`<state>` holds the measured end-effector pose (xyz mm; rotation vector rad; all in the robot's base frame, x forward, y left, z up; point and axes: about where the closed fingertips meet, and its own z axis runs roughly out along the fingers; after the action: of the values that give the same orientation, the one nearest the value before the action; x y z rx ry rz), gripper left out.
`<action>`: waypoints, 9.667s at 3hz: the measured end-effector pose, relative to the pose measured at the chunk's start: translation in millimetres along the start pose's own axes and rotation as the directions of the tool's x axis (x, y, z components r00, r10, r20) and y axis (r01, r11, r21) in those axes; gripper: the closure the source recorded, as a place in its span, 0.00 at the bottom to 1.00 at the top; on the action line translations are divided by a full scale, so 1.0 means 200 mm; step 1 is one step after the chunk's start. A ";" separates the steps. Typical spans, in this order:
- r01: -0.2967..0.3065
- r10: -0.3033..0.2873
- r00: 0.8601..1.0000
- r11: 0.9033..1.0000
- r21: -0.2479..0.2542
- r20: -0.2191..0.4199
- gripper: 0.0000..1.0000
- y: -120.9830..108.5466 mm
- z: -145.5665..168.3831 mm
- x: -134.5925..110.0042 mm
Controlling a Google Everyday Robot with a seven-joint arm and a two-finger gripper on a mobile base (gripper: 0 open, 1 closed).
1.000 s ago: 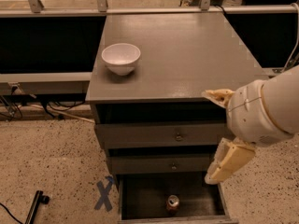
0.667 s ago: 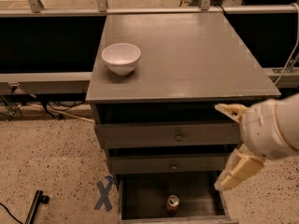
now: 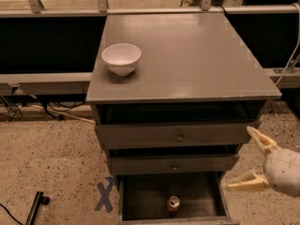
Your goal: Pick coke can from bottom drawer and place on counter
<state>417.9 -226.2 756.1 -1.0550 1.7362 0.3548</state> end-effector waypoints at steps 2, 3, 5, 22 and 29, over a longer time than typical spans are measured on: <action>-0.047 0.048 0.999 0.999 -0.015 0.014 0.00 0.03 0.00 0.14; -0.126 0.126 0.988 0.992 -0.007 0.084 0.00 0.10 0.15 0.34; -0.135 0.139 0.980 0.990 -0.035 0.145 0.00 0.25 0.55 0.97; -0.190 0.178 0.982 0.929 -0.316 -0.068 0.26 0.74 1.62 2.04; -0.140 0.184 0.979 0.921 -0.363 0.090 0.72 0.79 1.94 2.04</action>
Offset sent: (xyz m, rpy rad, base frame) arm -0.0005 -0.0129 -0.0468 0.1019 0.0692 0.0024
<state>496.6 -75.3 196.3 -1.1171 1.6886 0.8486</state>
